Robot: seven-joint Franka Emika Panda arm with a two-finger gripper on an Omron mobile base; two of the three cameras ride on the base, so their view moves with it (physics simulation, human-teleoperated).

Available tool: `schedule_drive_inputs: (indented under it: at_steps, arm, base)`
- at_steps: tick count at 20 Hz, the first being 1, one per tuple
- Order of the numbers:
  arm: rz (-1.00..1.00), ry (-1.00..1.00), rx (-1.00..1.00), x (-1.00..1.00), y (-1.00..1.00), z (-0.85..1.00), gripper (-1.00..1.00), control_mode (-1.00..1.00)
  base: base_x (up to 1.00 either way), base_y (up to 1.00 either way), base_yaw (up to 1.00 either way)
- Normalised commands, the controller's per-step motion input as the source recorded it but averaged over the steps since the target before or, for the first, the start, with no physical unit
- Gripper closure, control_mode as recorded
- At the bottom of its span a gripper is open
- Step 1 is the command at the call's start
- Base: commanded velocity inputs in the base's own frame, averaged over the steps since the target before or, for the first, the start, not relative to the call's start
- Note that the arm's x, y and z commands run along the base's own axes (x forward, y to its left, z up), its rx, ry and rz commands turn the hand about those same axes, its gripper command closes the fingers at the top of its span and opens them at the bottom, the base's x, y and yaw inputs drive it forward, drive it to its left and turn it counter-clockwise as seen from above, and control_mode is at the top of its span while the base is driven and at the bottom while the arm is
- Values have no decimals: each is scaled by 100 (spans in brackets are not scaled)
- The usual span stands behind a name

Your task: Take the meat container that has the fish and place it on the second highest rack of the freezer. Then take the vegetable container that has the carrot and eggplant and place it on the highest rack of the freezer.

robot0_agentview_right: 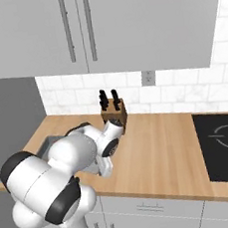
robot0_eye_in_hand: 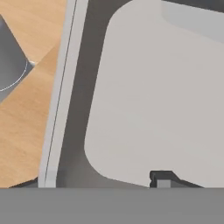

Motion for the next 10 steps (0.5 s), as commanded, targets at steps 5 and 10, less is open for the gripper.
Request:
schedule_drive_inputs:
  at_steps: [5,10]
  arm:
    - [0,0,-1,-14,26,-3,100,-100]
    - [3,-8,-2,-36,12,13,100,-100]
  base:
    - [0,0,0]
    - [0,0,0]
